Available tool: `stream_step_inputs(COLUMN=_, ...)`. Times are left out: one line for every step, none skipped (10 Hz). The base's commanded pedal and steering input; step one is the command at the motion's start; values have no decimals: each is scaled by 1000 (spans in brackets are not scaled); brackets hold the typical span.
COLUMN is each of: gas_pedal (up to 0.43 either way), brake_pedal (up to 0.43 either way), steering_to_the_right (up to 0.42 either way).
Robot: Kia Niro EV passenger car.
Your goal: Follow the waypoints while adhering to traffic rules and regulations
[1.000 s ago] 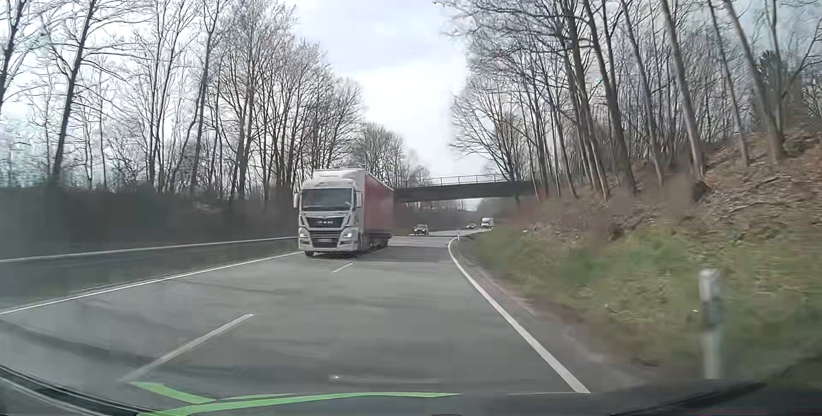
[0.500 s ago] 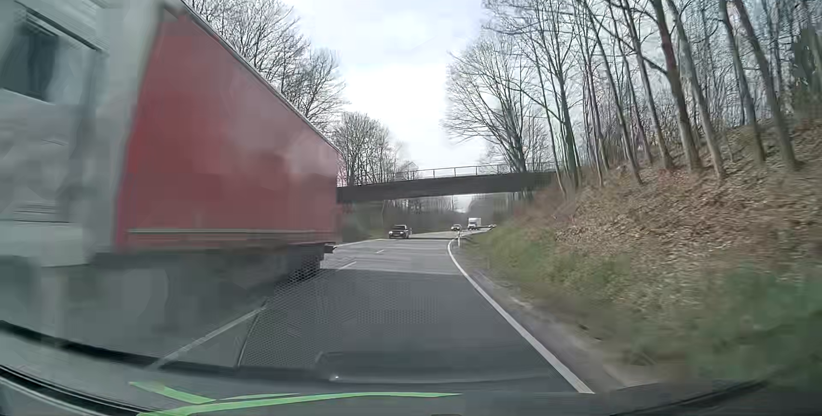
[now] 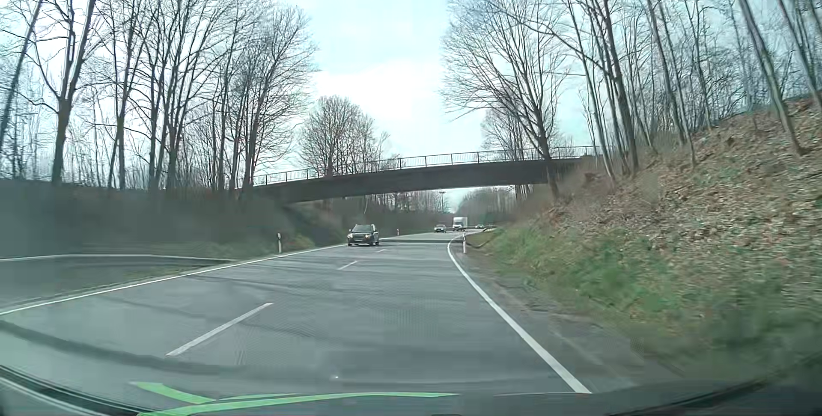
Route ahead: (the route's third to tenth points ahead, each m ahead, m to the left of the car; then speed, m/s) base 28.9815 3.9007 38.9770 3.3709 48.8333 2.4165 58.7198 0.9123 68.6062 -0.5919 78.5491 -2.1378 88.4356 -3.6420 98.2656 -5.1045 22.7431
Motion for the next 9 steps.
stream_step_inputs(gas_pedal=220, brake_pedal=0, steering_to_the_right=12)
stream_step_inputs(gas_pedal=220, brake_pedal=0, steering_to_the_right=12)
stream_step_inputs(gas_pedal=220, brake_pedal=0, steering_to_the_right=12)
stream_step_inputs(gas_pedal=220, brake_pedal=0, steering_to_the_right=12)
stream_step_inputs(gas_pedal=220, brake_pedal=0, steering_to_the_right=12)
stream_step_inputs(gas_pedal=220, brake_pedal=0, steering_to_the_right=12)
stream_step_inputs(gas_pedal=220, brake_pedal=0, steering_to_the_right=12)
stream_step_inputs(gas_pedal=220, brake_pedal=0, steering_to_the_right=12)
stream_step_inputs(gas_pedal=220, brake_pedal=0, steering_to_the_right=12)
